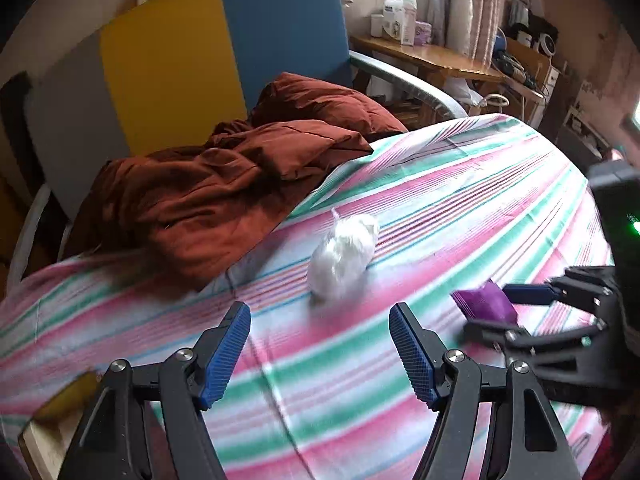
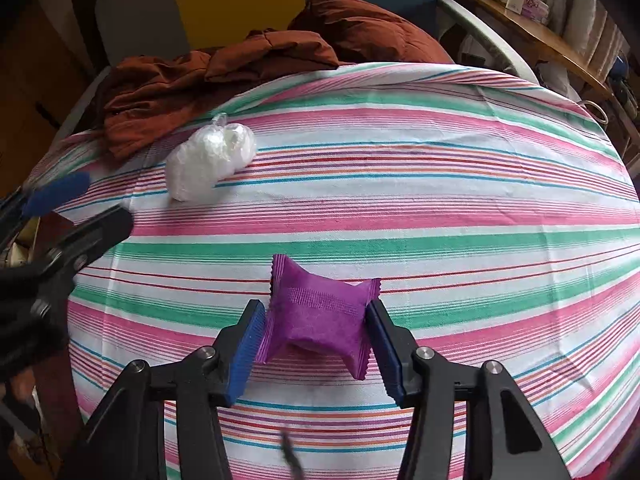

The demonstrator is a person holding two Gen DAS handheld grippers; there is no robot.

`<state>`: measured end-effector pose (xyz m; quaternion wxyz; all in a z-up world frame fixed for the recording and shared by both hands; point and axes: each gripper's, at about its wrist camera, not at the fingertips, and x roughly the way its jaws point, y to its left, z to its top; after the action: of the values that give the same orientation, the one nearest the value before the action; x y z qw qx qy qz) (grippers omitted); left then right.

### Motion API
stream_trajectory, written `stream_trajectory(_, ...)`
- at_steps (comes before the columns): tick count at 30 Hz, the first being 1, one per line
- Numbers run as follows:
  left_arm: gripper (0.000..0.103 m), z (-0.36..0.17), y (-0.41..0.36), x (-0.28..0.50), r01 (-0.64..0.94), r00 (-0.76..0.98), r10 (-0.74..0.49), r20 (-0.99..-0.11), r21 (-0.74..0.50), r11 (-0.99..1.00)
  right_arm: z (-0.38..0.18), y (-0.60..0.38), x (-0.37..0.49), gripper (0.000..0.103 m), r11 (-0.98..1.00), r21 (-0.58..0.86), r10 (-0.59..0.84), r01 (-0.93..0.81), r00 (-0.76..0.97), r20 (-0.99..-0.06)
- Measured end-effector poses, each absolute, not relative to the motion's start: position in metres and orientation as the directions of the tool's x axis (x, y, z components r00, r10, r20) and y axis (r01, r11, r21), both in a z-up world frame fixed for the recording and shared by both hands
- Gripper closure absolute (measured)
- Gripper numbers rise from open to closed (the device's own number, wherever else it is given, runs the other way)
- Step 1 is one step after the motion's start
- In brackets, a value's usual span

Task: Organize objects
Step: 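Grasp the purple packet with the right tool while the left tool grasps the other cotton bag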

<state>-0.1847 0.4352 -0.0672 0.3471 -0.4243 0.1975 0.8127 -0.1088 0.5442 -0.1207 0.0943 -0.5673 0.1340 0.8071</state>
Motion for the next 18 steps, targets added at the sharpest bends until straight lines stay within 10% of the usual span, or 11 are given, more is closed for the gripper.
stream_trajectory(14, 0.032, -0.109, 0.497, -0.219, -0.793, -0.394, 0.372, -0.841, 0.106, -0.600, -0.127, 0.552, -0.111, 0.050, -0.937, 0.101, 0.013, -0.333, -0.325, -0.946)
stream_trajectory(18, 0.062, -0.119, 0.501, -0.221, -0.799, -0.362, 0.349, -0.864, 0.095, -0.593, -0.129, 0.552, -0.112, 0.051, -0.940, 0.095, 0.017, -0.327, -0.324, -0.946)
